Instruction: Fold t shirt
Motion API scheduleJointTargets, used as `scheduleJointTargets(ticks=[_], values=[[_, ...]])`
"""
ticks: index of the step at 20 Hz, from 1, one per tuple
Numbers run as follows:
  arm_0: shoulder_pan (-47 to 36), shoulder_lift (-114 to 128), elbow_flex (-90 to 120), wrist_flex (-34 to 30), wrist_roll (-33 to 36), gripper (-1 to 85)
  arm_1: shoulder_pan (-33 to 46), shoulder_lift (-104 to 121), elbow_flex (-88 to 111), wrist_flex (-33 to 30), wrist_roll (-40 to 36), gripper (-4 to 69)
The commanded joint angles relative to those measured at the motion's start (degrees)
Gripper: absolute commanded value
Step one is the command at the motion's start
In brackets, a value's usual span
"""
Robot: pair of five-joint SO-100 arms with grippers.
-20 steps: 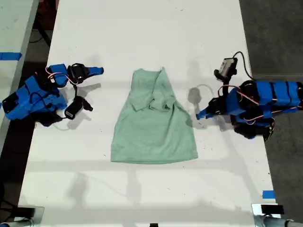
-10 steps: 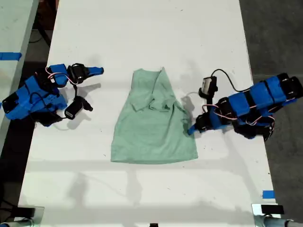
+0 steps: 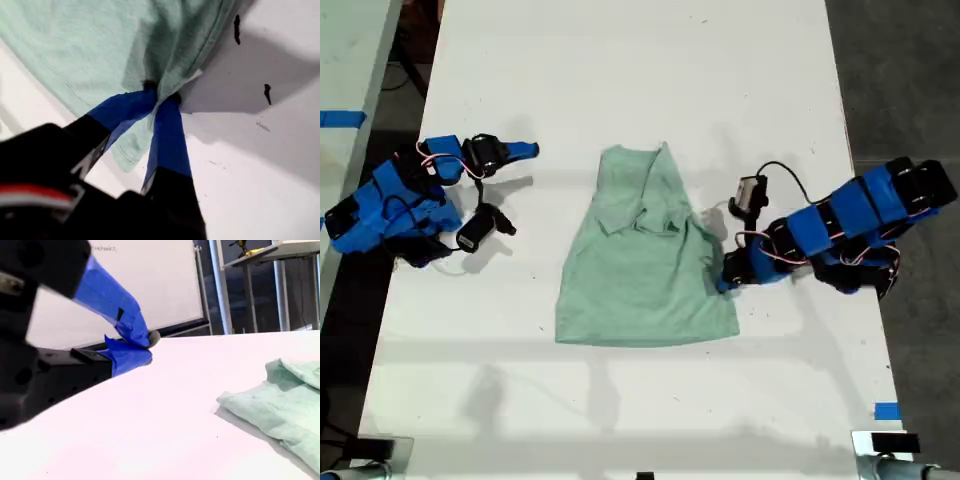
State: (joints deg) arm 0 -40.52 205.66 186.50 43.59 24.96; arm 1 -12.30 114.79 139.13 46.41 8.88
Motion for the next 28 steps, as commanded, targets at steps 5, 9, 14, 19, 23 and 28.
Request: scheduleJointTargets(ticks=[5, 9, 14, 19, 23, 28], values=[[0.18, 0.44, 2.37, 0.18, -1.32, -0.2, -2.29, 17.84, -2.81, 26.28, 6.15, 0.2], [0.0, 0.44, 2.37, 0.18, -1.32, -0.2, 0.35, 19.78, -13.36, 29.88, -1.76, 0.1], [0.0, 0.44, 2.37, 0.18, -1.32, -0.2, 0.44, -7.29, -44.56, 29.62, -13.1, 0.1], [0.18, 0.44, 2.37, 0.18, -1.32, -0.2, -0.7, -33.57, -64.95, 27.51, -17.31, 0.1], [0.26, 0.44, 2.37, 0.18, -1.23, -0.2, -0.79, -38.23, -67.76, 26.89, -17.31, 18.6], [0.26, 0.44, 2.37, 0.18, -1.14, -0.2, 0.26, -30.15, -72.33, 38.67, -18.46, 22.6]])
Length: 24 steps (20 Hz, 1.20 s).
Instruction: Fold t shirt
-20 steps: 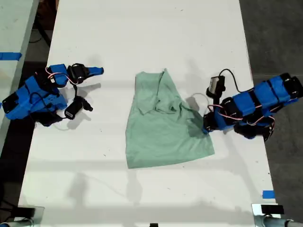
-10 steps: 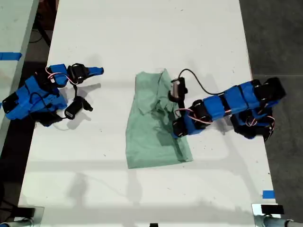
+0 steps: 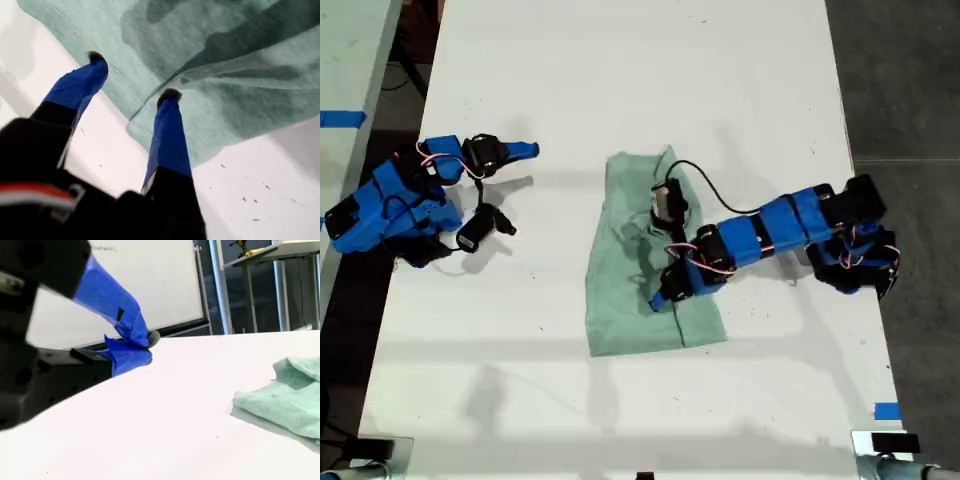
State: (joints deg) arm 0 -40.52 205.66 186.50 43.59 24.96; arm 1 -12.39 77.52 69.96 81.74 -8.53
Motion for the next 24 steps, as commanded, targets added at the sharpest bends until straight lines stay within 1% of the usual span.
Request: scheduleJointTargets(ticks=[1, 3, 4, 5, 7, 9, 10, 11, 12, 13, 14, 15, 16, 17, 19, 24], values=[[0.26, 0.44, 2.37, 0.18, -1.14, -0.2, 1.41, 10.99, -0.97, 5.36, -1.05, 19.4], [0.26, 0.44, 2.37, 0.18, -1.23, -0.2, 4.66, 21.71, 8.61, 7.47, -1.05, 12.2], [0.26, 0.44, 2.37, 0.18, -1.23, -0.2, 6.94, 29.0, 15.82, 6.94, -1.93, 8.6], [0.26, 0.44, 2.37, 0.18, -1.23, -0.2, 9.32, 37.35, 23.99, 5.8, -2.81, 3.4], [0.26, 0.44, 2.37, 0.18, -1.23, -0.2, 14.24, 56.25, 42.1, 2.02, -5.19, 2.0], [0.09, 0.44, 2.37, 0.18, -1.05, -0.2, 19.69, 73.3, 61.35, -1.67, -10.28, 2.0], [0.09, 0.44, 2.37, 0.18, -1.05, -0.2, 20.48, 79.19, 72.42, -7.29, -13.45, 2.0], [0.09, 0.44, 2.37, 0.18, -1.05, -0.2, 19.78, 83.23, 83.85, -16.0, -15.21, 2.0], [-0.09, 0.44, 2.37, 0.09, -1.05, -0.2, 18.98, 86.13, 94.31, -24.7, -14.33, 2.0], [-0.18, 0.44, 2.37, 0.18, -1.14, -0.2, 18.72, 89.82, 98.17, -24.52, -13.1, 2.0], [-0.09, 0.44, 2.37, 0.09, -1.23, -0.2, 19.16, 97.21, 98.79, -19.95, -13.62, 2.0], [-0.09, 0.44, 2.37, 0.26, -1.32, -0.2, 21.45, 106.96, 103.1, -16.96, -13.8, 2.0], [0.0, 0.44, 2.37, 0.26, -1.32, -0.2, 23.2, 119.71, 105.38, -8.0, -13.97, 2.0], [0.0, 0.44, 2.37, 0.35, -1.41, -0.2, 24.52, 123.93, 106.61, -2.37, -13.54, 2.0], [0.09, 0.44, 2.37, 0.26, -1.41, -0.2, 23.99, 123.57, 106.44, -3.43, -13.01, 2.0], [-0.09, 0.44, 2.37, 0.7, -2.55, -0.2, 25.75, 123.57, 106.7, -2.55, -11.69, 2.0]])
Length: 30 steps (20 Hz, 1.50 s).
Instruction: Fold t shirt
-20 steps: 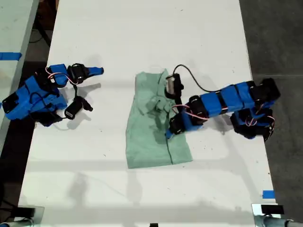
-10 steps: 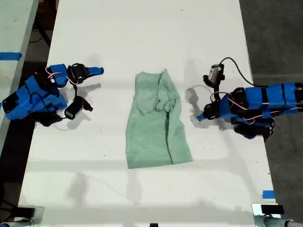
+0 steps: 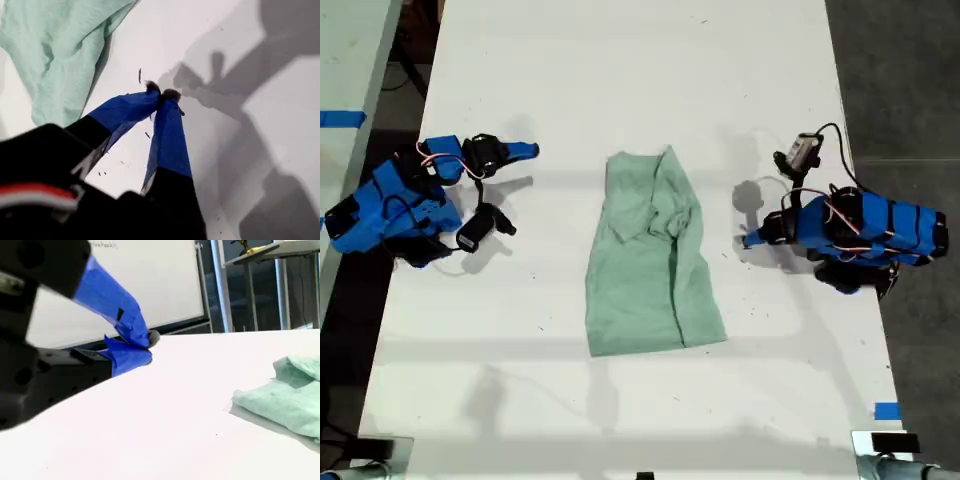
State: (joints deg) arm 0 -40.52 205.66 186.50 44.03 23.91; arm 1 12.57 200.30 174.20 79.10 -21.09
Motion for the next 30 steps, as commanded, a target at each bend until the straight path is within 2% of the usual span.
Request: scheduleJointTargets(ticks=[1, 9, 14, 16, 24, 30], values=[[-0.44, 0.44, 2.37, 0.53, -1.93, -0.2, 1.23, 0.79, 2.46, 0.09, 0.97, 2.0], [-1.23, 0.44, 2.37, 1.58, -3.87, -0.2, 1.14, 0.79, 2.46, 0.18, 3.78, 2.0], [-1.49, 0.44, 2.37, 1.93, -4.22, -0.2, 1.41, 0.79, 2.46, 0.26, 9.05, 1.5], [-1.76, 0.44, 2.37, 2.02, -4.22, -0.2, 1.58, 0.79, 2.46, 0.26, 13.45, 1.4], [-2.2, 0.44, 2.37, 2.37, -4.48, -0.2, 4.31, 0.79, 2.46, 0.26, 11.43, 1.4], [-2.72, 0.44, 2.37, 2.37, -4.31, -0.2, 5.54, 0.7, 2.46, 0.35, 17.31, 1.5]])
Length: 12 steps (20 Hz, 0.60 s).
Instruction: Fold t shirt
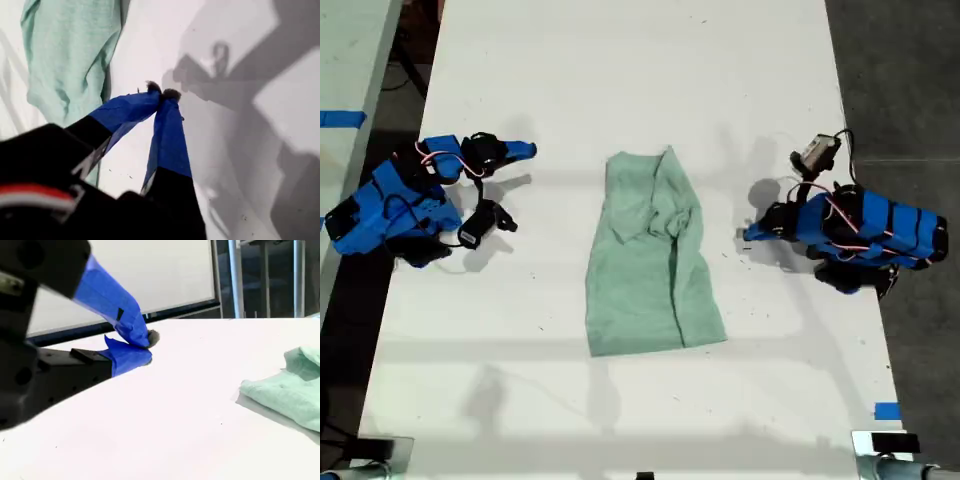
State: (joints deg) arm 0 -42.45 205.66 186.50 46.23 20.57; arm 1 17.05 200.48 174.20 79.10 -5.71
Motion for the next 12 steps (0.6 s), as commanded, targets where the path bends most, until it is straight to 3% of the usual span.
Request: scheduleJointTargets(ticks=[1, 12], values=[[-0.79, 0.44, 2.37, 0.18, -0.97, -0.2, 1.49, 0.44, 2.46, 0.35, 2.02, 1.5], [-0.97, 0.44, 2.37, 0.18, -0.79, -0.3, 0.97, 0.44, 2.46, 0.35, 2.29, 1.5]])
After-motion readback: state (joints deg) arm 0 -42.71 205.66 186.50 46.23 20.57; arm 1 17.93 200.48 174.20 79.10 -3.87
